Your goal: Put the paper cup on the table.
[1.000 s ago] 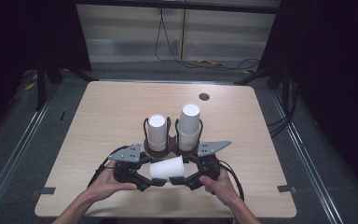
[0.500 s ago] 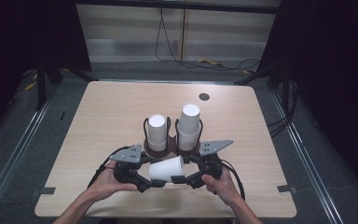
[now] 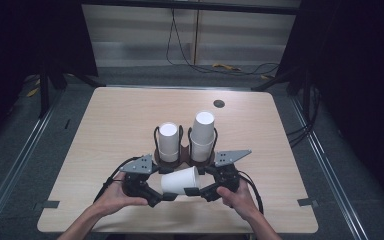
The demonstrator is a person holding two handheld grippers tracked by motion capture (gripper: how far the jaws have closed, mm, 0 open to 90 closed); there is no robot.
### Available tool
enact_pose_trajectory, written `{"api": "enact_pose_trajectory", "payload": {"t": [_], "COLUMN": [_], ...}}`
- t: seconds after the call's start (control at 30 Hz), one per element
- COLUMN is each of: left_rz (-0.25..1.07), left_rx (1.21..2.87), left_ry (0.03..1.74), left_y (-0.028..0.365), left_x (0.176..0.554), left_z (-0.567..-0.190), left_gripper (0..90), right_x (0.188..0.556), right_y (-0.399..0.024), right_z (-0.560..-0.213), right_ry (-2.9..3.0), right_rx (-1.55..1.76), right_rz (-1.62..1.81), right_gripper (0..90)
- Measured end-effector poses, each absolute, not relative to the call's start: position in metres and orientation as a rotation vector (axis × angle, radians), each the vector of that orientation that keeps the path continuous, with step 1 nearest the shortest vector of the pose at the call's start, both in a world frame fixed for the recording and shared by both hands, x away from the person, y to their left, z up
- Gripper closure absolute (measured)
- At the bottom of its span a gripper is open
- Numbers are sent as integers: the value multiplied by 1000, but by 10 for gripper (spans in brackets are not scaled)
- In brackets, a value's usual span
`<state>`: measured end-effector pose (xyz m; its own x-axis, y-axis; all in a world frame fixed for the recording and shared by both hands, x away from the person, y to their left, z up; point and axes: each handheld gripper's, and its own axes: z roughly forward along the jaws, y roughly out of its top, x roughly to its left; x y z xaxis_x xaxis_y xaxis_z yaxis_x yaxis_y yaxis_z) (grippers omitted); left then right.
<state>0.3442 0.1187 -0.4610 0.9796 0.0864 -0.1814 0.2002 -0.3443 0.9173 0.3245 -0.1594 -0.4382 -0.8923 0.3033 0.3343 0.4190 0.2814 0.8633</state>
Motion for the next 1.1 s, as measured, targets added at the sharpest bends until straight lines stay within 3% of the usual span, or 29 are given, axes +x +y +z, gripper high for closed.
{"api": "enact_pose_trajectory", "payload": {"t": [1.1], "left_rz": [15], "left_rx": [1972], "left_ry": [407], "left_y": [155], "left_x": [349], "left_z": [-462], "left_gripper": [166], "right_x": [321], "right_y": [-190], "right_z": [-425], "right_ry": [-2527], "right_rx": [-963], "right_rz": [-1664], "right_gripper": [245]}}
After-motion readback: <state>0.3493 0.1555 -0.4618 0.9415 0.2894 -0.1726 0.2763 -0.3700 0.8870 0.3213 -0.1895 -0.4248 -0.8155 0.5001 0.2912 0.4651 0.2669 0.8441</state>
